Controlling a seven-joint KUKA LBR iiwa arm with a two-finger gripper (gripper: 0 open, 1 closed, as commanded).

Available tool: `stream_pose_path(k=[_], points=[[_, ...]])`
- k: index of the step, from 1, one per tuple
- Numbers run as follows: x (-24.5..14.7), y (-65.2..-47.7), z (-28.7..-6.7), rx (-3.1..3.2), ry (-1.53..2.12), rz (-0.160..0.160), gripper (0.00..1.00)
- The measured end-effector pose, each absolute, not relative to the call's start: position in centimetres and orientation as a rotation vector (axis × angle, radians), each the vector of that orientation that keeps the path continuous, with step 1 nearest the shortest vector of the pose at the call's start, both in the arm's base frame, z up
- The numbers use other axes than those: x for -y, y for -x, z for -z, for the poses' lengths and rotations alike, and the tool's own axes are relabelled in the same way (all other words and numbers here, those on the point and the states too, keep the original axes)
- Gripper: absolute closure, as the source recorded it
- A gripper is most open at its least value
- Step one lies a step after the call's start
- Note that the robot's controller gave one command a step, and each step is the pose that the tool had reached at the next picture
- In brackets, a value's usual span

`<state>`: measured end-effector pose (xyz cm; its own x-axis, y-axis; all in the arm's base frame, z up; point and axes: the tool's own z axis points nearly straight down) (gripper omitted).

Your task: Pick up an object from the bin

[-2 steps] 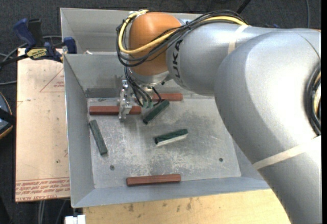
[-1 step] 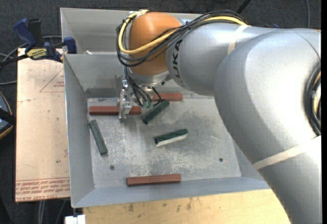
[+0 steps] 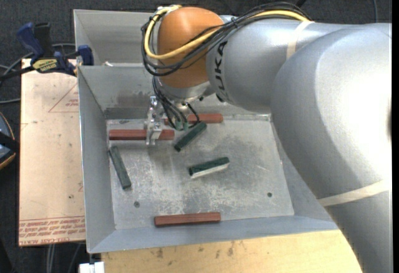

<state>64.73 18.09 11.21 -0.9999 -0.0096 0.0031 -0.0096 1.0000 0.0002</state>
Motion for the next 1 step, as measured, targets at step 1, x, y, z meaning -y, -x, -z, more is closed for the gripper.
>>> stream_pose_path(k=[1], points=[[-18.27,-64.51,-26.93,3.145,0.039,0.003,1.0]])
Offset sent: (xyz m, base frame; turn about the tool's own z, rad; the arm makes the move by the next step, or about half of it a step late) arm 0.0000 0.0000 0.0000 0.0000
